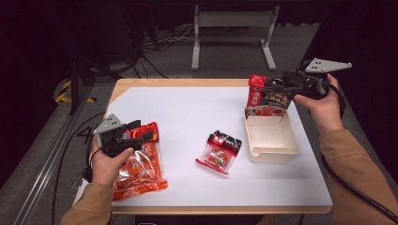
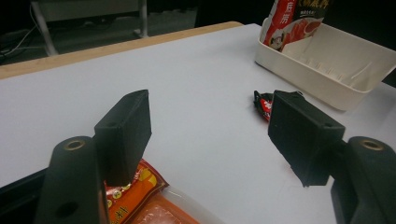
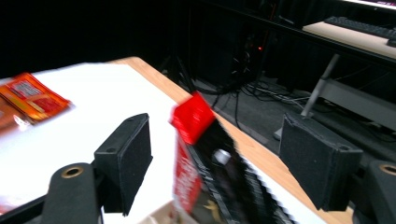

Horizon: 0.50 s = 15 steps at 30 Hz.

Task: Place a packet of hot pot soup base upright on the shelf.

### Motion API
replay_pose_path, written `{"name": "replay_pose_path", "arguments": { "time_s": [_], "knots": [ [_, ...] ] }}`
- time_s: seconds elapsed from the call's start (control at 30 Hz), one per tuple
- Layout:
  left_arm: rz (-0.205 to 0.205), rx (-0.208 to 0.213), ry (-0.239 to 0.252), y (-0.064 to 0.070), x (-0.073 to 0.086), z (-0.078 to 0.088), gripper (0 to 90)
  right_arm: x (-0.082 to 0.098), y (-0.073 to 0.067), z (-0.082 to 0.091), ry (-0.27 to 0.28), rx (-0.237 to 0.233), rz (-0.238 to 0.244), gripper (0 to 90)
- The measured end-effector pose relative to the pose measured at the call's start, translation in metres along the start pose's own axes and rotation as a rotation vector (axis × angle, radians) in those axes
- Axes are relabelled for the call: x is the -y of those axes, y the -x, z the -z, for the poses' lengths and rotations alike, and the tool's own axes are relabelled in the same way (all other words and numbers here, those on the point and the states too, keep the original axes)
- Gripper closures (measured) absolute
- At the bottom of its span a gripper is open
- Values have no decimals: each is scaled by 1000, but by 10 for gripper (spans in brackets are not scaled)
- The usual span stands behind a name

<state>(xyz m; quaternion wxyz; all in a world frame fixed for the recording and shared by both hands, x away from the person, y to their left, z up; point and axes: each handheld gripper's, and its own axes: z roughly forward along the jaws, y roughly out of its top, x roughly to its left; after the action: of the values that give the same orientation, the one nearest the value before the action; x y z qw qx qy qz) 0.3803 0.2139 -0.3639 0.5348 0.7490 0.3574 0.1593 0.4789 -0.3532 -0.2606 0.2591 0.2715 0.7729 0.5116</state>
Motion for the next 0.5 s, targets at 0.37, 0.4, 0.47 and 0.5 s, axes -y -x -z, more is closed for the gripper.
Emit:
{"name": "replay_pose_path", "arguments": {
  "time_s": [0.37,0.4,0.47,0.5],
  "knots": [
    [-41,18,5,-1,0,1,263,-4,-44,8,48,-67,-60,258],
    [-49,19,4,-1,-1,1,260,-4,-47,8,47,-69,-64,259],
    [-52,18,0,-2,-1,2,245,-3,-53,9,44,-70,-67,264],
    [-56,14,-1,-3,-1,2,242,-2,-57,10,44,-71,-67,271]
  ]
}}
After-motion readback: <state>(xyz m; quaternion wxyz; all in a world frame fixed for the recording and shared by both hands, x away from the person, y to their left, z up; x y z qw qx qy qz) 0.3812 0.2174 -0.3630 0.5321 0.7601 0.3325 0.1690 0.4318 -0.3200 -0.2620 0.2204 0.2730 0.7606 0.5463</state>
